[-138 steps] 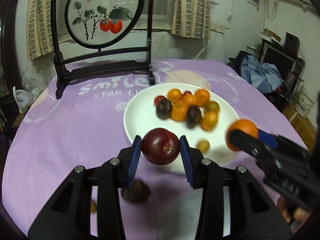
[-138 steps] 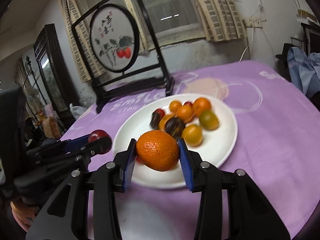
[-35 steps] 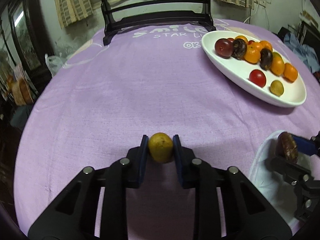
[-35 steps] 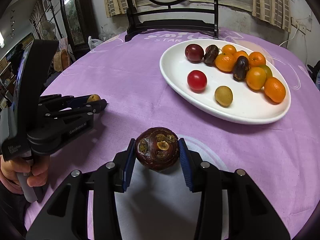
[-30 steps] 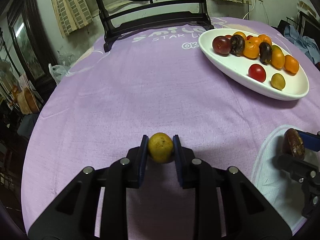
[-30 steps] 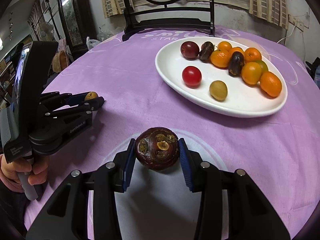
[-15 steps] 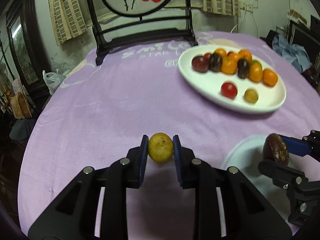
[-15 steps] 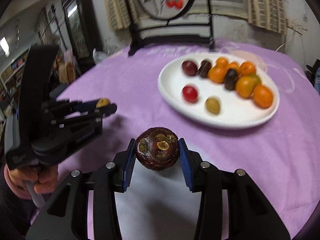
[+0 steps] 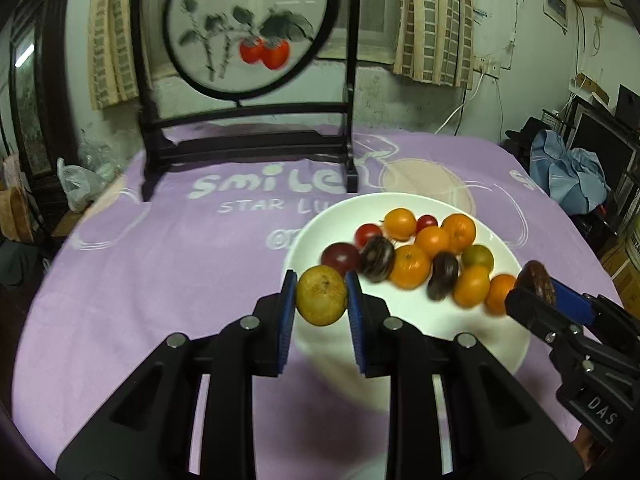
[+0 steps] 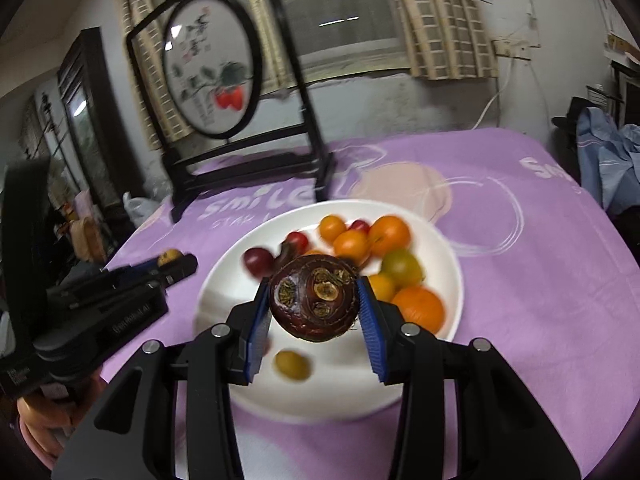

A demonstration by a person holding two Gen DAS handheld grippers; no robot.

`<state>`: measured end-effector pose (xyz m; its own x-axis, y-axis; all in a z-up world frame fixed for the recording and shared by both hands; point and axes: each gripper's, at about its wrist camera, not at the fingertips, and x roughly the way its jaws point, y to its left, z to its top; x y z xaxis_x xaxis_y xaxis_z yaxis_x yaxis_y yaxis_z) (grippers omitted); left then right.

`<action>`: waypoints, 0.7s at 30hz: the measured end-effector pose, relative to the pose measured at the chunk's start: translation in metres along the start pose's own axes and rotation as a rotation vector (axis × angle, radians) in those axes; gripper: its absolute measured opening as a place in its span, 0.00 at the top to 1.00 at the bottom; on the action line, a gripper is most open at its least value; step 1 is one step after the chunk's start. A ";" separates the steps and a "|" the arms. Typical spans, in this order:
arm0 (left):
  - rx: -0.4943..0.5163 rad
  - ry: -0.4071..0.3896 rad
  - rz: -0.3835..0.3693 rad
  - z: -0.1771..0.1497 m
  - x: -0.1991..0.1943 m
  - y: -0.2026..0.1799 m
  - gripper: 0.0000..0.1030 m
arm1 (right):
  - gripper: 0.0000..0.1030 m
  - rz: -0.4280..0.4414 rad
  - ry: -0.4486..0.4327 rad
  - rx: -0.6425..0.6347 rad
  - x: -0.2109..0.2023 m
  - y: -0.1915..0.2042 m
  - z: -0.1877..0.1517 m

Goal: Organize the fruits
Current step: 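Carry both fruits over the white plate and open both grippers to release them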

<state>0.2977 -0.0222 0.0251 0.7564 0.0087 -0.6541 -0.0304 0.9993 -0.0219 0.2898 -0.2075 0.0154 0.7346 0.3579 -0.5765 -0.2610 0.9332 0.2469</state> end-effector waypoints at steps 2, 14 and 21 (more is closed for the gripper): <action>0.008 0.031 0.001 0.005 0.023 -0.009 0.76 | 0.59 0.000 0.015 0.006 0.011 -0.006 0.004; -0.102 0.051 0.057 0.023 0.046 0.019 0.24 | 0.59 0.003 0.042 -0.023 0.040 -0.007 0.017; -0.198 0.005 0.050 0.037 0.022 0.043 0.21 | 0.59 0.036 0.094 -0.055 0.077 0.006 0.017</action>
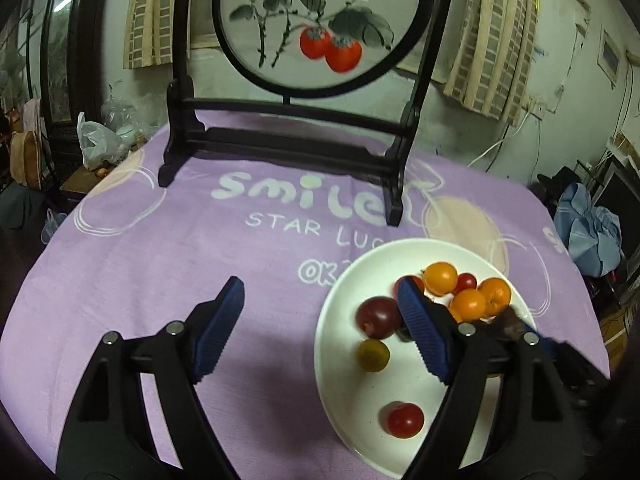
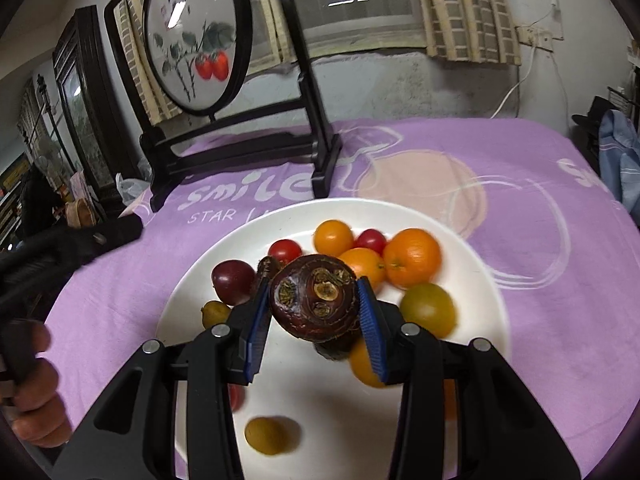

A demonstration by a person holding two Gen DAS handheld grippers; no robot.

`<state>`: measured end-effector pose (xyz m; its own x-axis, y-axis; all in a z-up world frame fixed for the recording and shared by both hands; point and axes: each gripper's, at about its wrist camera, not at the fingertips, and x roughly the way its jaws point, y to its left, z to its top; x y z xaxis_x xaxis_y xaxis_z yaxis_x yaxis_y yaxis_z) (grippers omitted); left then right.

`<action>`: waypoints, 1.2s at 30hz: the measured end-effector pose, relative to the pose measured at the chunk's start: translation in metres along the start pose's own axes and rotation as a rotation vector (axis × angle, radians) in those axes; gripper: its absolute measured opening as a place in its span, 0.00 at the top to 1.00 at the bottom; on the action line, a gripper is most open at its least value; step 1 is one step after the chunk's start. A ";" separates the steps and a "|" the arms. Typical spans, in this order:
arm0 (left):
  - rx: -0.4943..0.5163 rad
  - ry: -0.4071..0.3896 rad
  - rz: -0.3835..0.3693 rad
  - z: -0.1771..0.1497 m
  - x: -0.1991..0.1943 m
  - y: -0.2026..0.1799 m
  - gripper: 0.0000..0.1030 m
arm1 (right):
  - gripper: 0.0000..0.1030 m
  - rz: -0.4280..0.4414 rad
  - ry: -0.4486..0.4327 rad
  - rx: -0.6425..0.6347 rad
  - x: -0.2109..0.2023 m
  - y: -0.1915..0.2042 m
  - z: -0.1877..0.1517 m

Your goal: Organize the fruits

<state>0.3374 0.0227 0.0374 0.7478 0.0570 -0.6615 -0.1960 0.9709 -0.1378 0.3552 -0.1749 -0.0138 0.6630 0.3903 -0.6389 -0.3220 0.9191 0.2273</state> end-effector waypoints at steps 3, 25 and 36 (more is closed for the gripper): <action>0.016 -0.015 -0.001 0.001 -0.005 -0.003 0.20 | 0.53 0.001 0.003 -0.010 0.000 0.004 0.002; 0.188 -0.049 -0.001 -0.069 -0.097 -0.022 0.02 | 0.01 -0.083 -0.112 -0.128 -0.137 0.008 -0.090; 0.244 0.006 0.032 -0.147 -0.117 -0.001 0.02 | 0.01 -0.093 -0.107 -0.196 -0.164 0.021 -0.133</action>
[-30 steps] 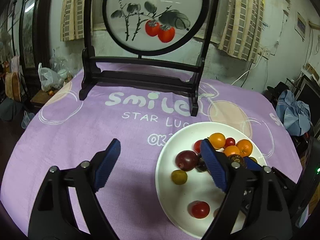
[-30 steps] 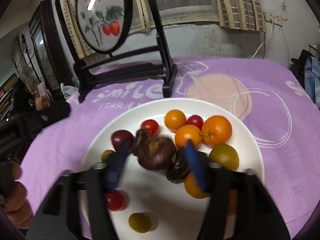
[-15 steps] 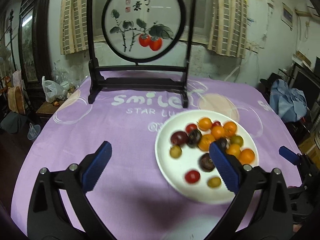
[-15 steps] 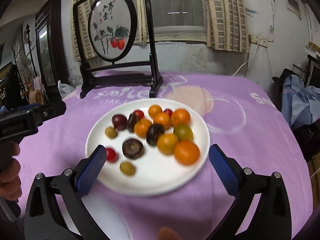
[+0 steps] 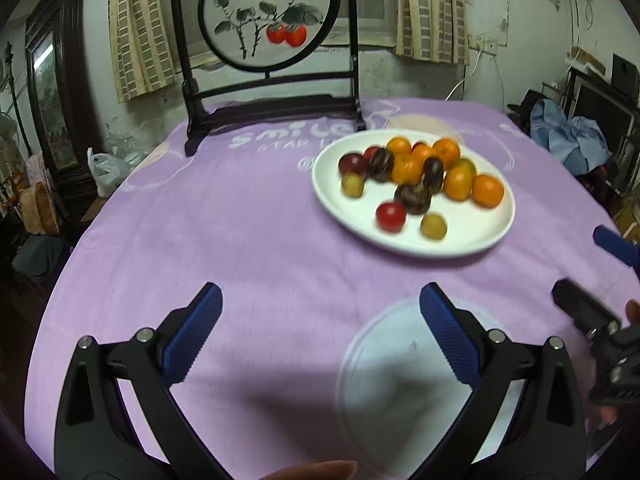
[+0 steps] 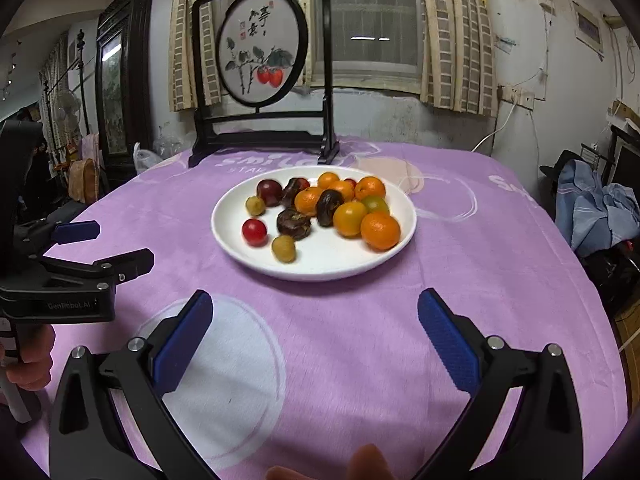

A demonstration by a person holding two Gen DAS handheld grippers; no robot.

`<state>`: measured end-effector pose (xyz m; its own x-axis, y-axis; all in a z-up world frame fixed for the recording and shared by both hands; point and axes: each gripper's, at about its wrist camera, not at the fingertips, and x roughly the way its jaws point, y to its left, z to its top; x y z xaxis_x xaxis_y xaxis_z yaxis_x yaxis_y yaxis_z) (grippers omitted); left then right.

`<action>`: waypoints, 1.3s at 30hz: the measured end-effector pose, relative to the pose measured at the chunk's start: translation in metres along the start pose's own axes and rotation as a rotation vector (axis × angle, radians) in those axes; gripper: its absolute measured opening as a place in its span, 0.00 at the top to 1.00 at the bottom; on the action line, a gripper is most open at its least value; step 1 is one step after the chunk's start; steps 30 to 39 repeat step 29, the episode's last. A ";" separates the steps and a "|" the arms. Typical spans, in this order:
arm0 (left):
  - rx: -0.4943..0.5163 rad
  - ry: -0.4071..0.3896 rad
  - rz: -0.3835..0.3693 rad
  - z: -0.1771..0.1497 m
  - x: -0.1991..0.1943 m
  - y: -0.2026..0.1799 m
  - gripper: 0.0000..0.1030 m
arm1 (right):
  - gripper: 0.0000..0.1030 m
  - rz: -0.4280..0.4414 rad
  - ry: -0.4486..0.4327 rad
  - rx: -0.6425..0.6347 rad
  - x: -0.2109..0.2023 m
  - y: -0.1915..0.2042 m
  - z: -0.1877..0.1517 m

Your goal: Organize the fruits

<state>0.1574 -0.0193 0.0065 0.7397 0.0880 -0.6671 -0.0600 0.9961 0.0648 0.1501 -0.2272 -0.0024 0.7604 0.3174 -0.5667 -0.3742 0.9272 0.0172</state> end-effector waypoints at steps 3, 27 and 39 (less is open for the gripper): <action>-0.002 0.006 -0.017 -0.006 -0.003 0.002 0.02 | 0.01 -0.018 0.026 -0.027 0.005 0.004 -0.005; 0.029 -0.001 0.011 -0.007 -0.004 -0.002 0.02 | 0.01 -0.038 0.040 0.000 0.008 -0.004 -0.007; 0.035 0.000 0.012 -0.007 -0.003 -0.003 0.02 | 0.01 -0.038 0.039 0.001 0.008 -0.004 -0.008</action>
